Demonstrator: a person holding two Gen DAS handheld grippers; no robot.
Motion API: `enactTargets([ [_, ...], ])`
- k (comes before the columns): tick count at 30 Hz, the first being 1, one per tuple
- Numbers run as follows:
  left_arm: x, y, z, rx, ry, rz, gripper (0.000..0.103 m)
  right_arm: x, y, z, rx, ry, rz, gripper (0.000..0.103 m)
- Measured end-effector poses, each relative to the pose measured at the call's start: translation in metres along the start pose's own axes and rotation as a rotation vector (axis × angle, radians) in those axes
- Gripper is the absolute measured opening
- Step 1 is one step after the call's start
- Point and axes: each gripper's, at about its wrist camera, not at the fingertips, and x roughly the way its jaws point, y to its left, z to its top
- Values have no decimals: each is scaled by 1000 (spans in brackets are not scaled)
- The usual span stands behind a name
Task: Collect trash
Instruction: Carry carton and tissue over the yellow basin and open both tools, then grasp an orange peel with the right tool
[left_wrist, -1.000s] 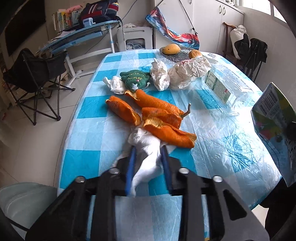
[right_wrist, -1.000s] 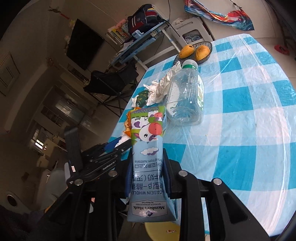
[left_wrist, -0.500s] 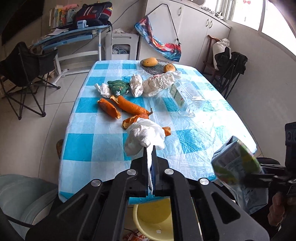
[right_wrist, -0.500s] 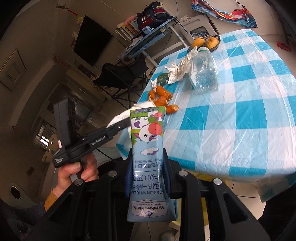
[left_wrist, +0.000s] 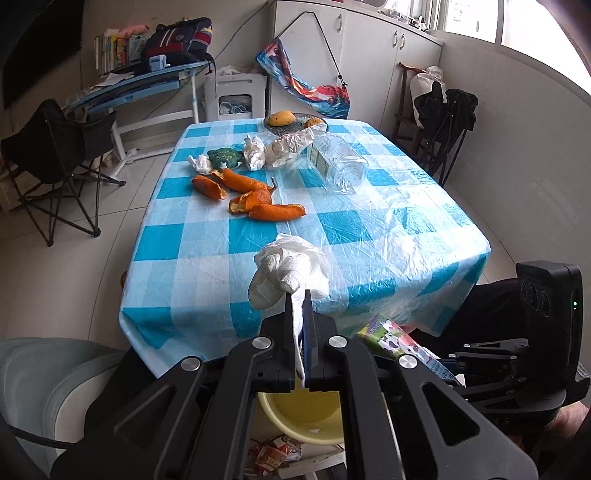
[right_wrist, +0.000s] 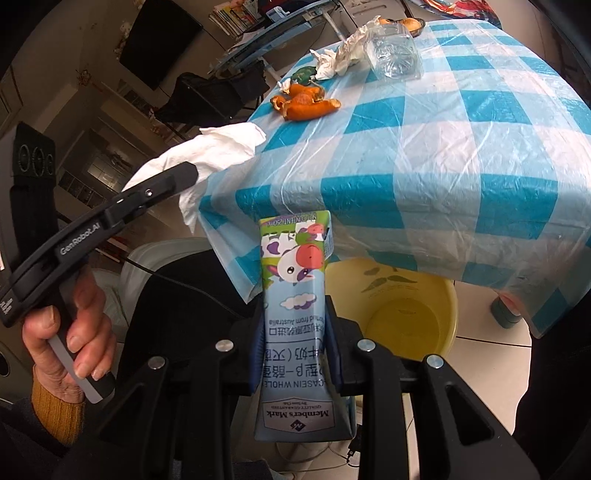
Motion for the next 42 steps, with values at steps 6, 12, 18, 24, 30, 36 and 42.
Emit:
enactTargets([
  [6, 2, -3, -17, -12, 44, -13, 3, -8, -3, 4, -1, -78, -55, 50],
  [12, 19, -10, -40, 9, 138, -43, 3, -22, -1, 4, -16, -170, -102, 50],
  [18, 27, -17, -53, 44, 185, -52, 37, -34, -4, 6, -12, -237, -138, 50],
  [24, 13, -10, -41, 23, 101, -10, 61, -34, -5, 5, -17, -250, -166, 51],
  [30, -1, 9, -26, -46, -10, 98, 76, -35, 4, 6, -81, -256, -220, 52],
  [36, -12, 47, -18, -181, -107, 169, 84, -22, 27, 26, -222, -235, -267, 53],
  [42, -1, 79, -10, -314, -153, 222, 84, 1, 50, 69, -339, -233, -302, 56],
])
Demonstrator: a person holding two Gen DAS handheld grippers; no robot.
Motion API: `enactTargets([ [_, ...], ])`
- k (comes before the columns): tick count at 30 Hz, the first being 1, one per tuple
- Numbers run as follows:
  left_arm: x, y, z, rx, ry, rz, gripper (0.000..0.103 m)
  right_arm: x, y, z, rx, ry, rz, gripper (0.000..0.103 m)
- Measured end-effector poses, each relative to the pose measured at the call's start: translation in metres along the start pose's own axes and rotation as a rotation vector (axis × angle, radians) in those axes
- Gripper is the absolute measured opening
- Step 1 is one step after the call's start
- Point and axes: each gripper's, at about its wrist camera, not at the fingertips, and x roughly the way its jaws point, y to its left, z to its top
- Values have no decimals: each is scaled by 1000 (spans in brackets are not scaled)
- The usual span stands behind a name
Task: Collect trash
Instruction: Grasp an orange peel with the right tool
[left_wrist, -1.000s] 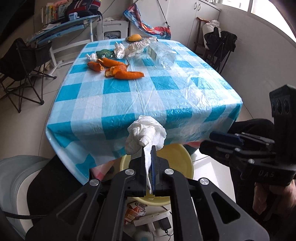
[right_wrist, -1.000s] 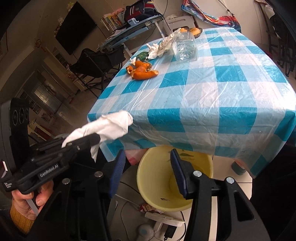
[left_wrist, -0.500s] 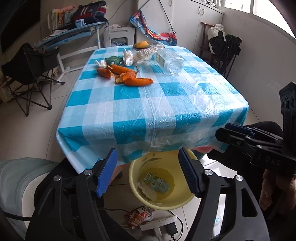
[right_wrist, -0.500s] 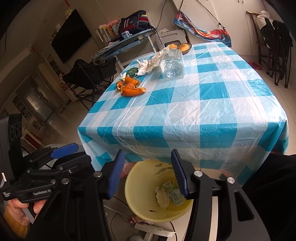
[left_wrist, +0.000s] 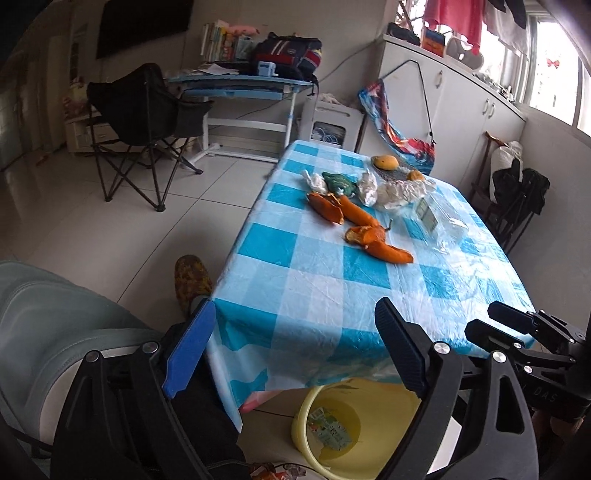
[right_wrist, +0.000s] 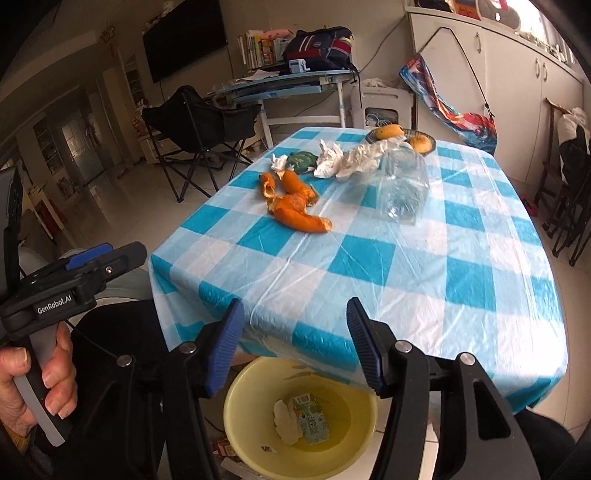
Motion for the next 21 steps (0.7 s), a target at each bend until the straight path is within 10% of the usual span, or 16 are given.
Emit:
enactTargets([
  [9, 14, 13, -6, -25, -73, 39, 87, 73, 15, 52, -162, 81, -72, 56],
  [21, 32, 39, -21, -104, -59, 47, 88, 127, -9, 74, -67, 207, -112, 56],
])
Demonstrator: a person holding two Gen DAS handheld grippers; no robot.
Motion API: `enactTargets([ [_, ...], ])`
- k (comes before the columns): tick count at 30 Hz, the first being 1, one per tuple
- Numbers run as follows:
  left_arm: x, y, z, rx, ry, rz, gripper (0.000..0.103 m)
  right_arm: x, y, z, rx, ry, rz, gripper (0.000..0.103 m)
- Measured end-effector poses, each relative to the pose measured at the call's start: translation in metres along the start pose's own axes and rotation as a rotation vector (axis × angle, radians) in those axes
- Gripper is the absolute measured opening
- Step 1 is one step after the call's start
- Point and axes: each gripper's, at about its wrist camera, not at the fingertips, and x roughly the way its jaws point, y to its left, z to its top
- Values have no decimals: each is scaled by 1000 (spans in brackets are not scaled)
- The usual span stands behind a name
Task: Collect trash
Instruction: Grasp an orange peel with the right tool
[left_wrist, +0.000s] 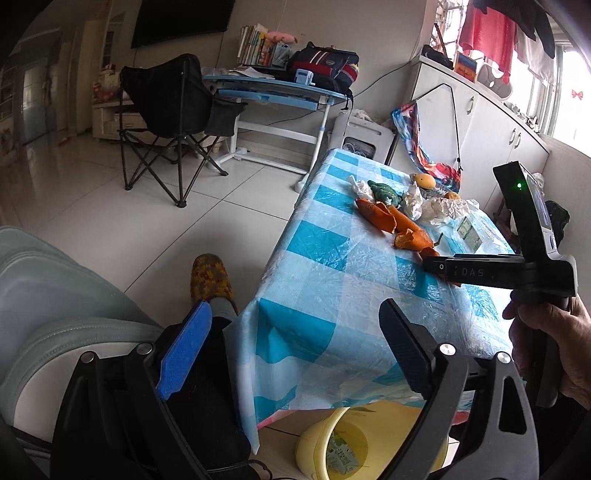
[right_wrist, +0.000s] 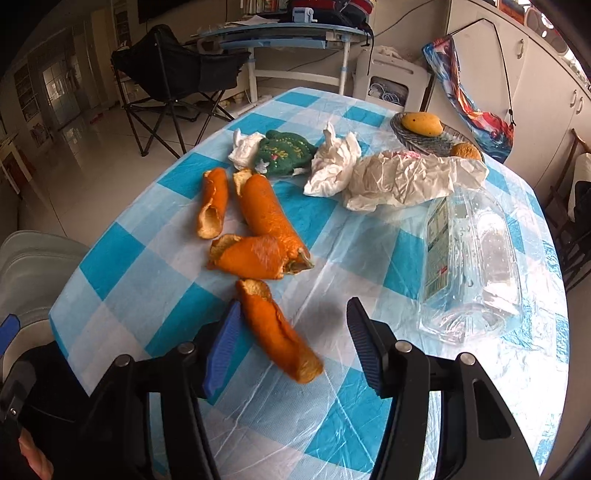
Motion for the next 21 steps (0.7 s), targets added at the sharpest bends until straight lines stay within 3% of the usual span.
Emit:
enactTargets([
  [4, 5, -1, -4, 3, 13, 0, 89, 0, 2, -1, 6, 6, 10, 54],
  [9, 6, -2, -7, 7, 23, 0, 89, -6, 16, -3, -45, 12, 33, 25],
  [11, 6, -2, -8, 6, 25, -1, 89, -9, 23, -8, -70, 10, 41, 18],
  [21, 8, -1, -9, 12, 39, -17, 89, -40, 15, -45, -61, -37, 90, 16],
])
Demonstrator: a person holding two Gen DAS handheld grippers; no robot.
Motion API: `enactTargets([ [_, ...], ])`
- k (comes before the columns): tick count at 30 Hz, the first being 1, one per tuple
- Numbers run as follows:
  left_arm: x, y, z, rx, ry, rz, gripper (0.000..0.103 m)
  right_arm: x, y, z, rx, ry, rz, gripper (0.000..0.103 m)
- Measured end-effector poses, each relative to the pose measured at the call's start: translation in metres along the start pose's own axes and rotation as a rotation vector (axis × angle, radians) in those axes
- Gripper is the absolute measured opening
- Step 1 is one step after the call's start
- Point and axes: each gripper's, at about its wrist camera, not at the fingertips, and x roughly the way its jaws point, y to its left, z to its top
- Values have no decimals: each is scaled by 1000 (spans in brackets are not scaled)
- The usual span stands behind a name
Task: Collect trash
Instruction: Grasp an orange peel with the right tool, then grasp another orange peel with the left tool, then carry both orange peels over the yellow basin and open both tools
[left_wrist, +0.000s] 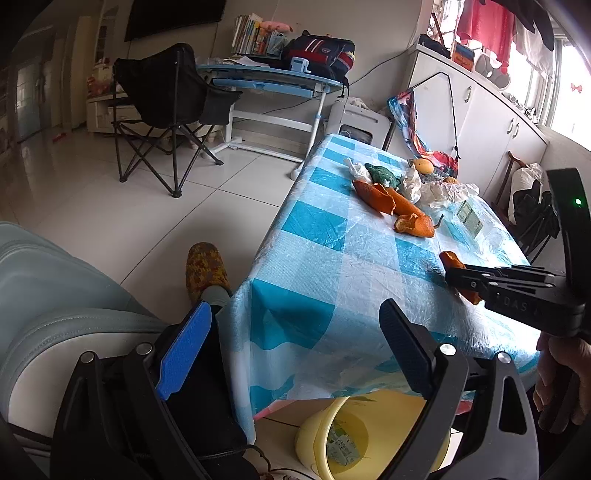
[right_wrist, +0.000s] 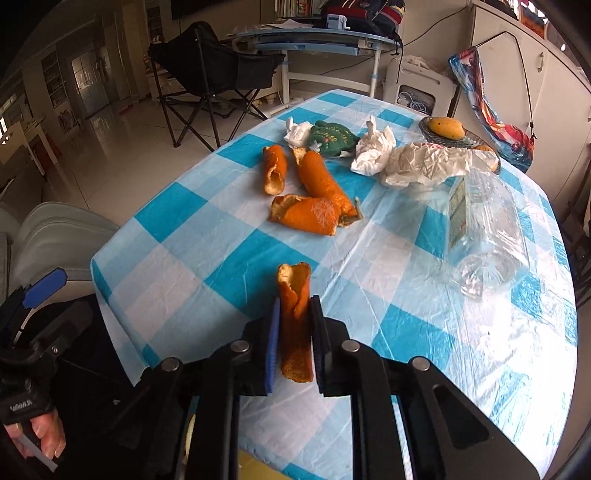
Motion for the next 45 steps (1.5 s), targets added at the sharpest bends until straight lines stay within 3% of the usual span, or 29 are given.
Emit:
enactTargets([
  [9, 4, -11, 8, 21, 5, -26, 89, -28, -45, -38, 120, -79, 26, 16],
  [17, 30, -67, 41, 187, 8, -64, 89, -34, -67, -51, 192, -154, 40, 17],
  [25, 75, -100, 75, 193, 61, -113, 89, -36, -91, -54, 270, -166, 41, 17],
  [32, 121, -90, 98, 38, 121, -14, 89, -30, -93, -51, 278, -144, 77, 18],
  [35, 141, -98, 107, 54, 143, 51, 88, -26, -90, -51, 265, -134, 80, 18],
  [41, 165, -105, 118, 107, 184, 124, 52, -25, -90, -51, 264, -133, 85, 18],
  [43, 164, -102, 119, 113, 186, 114, 27, -25, -90, -51, 263, -133, 85, 18],
  [45, 158, -97, 118, 116, 192, 91, 19, -24, -90, -51, 264, -134, 86, 18],
])
